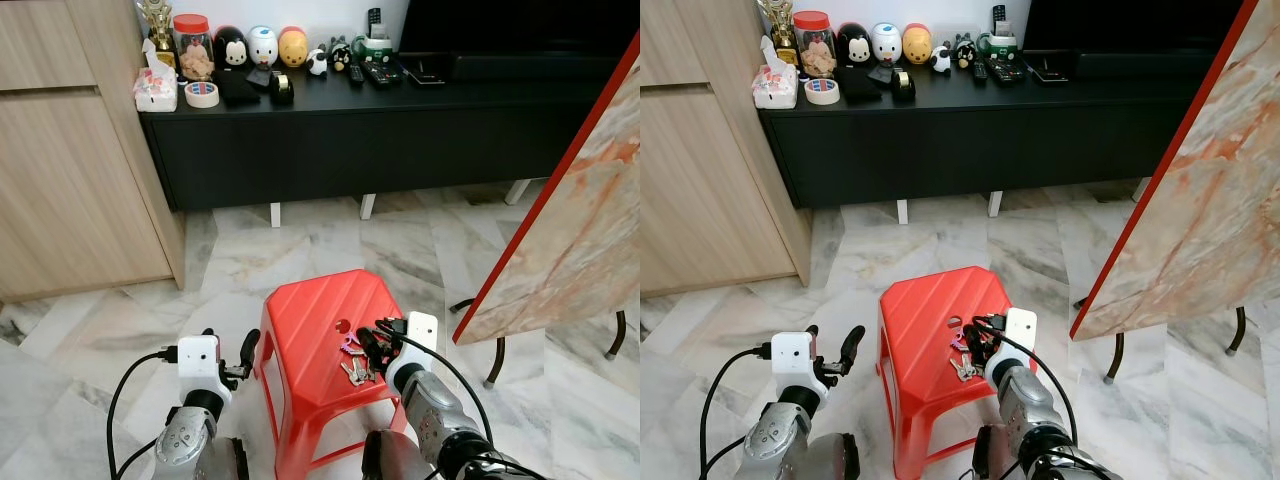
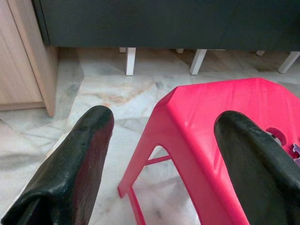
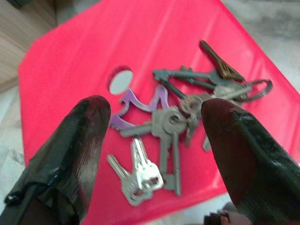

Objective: Hang keys on a hook

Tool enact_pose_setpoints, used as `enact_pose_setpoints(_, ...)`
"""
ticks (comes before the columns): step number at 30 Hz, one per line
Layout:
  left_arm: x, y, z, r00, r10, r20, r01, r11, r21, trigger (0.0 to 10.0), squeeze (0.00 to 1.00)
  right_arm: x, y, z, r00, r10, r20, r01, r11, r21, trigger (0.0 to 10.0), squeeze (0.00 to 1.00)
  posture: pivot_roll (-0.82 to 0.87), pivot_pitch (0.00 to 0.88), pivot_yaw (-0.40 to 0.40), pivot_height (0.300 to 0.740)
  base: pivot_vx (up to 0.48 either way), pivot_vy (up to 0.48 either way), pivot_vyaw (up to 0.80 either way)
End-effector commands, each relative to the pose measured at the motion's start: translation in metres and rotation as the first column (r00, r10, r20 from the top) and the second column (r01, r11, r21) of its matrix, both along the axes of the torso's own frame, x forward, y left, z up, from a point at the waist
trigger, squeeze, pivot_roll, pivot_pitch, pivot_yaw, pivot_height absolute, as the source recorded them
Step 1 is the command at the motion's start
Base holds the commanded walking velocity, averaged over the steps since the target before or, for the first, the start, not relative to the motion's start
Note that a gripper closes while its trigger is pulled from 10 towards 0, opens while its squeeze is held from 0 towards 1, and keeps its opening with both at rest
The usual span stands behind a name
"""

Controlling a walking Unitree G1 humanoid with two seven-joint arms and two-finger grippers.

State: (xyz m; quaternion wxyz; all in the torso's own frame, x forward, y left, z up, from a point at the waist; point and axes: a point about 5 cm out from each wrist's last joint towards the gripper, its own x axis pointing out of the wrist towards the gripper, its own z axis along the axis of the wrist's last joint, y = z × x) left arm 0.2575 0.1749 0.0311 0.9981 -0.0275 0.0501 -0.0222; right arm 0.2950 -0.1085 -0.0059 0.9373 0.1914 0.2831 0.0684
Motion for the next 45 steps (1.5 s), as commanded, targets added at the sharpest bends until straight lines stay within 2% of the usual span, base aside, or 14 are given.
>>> enact_pose_setpoints(1, -0.002, -0.003, -0.002, 1.0, -0.01, -0.008, 0.01, 1.0, 0.005, 10.0, 0.0, -0.002, -0.005, -0.003, 1.0, -0.005, -0.017, 0.005, 1.0, -0.015, 10.0, 0.0, 0.05, 0.079, -0.124, 0.606, 0.0, 0.0, 0.0)
enact_pose_setpoints(7, -0.004, -0.003, -0.003, 1.0, -0.004, -0.011, 0.004, 1.0, 0.004, 10.0, 0.0, -0.001, -0.013, -0.003, 0.997, -0.067, -0.03, 0.065, 0.997, -0.039, 10.0, 0.0, 0.06, 0.091, -0.127, 0.606, 0.0, 0.0, 0.0)
enact_pose_setpoints(18, -0.008, -0.003, -0.004, 1.0, 0.001, -0.011, -0.001, 1.0, 0.004, 10.0, 0.0, -0.006, -0.015, -0.008, 0.996, -0.066, -0.058, 0.063, 0.997, -0.045, 10.0, 0.0, 0.05, 0.115, -0.131, 0.606, 0.0, 0.0, 0.0)
enact_pose_setpoints(26, -0.008, -0.002, 0.004, 1.0, 0.005, 0.015, -0.005, 1.0, 0.004, 10.0, 0.0, -0.007, -0.019, -0.01, 0.997, -0.056, -0.059, 0.052, 0.996, -0.076, 10.0, 0.0, 0.05, 0.143, -0.137, 0.606, 0.0, 0.0, 0.0)
enact_pose_setpoints(32, -0.005, -0.001, 0.019, 0.998, 0.011, 0.064, -0.012, 1.0, 0.002, 10.0, 0.0, -0.009, -0.02, -0.011, 0.996, -0.057, -0.071, 0.052, 0.996, -0.077, 10.0, 0.0, 0.06, 0.176, -0.144, 0.606, 0.0, 0.0, 0.0)
enact_pose_setpoints(45, -0.004, 0.001, 0.034, 0.994, 0.023, 0.107, -0.024, 1.0, 0.011, 10.0, 0.0, 0.003, -0.013, 0.002, 0.999, -0.031, 0.024, 0.032, 0.999, -0.042, 10.0, 0.0, 0.07, 0.195, -0.149, 0.606, 0.0, 0.0, 0.0)
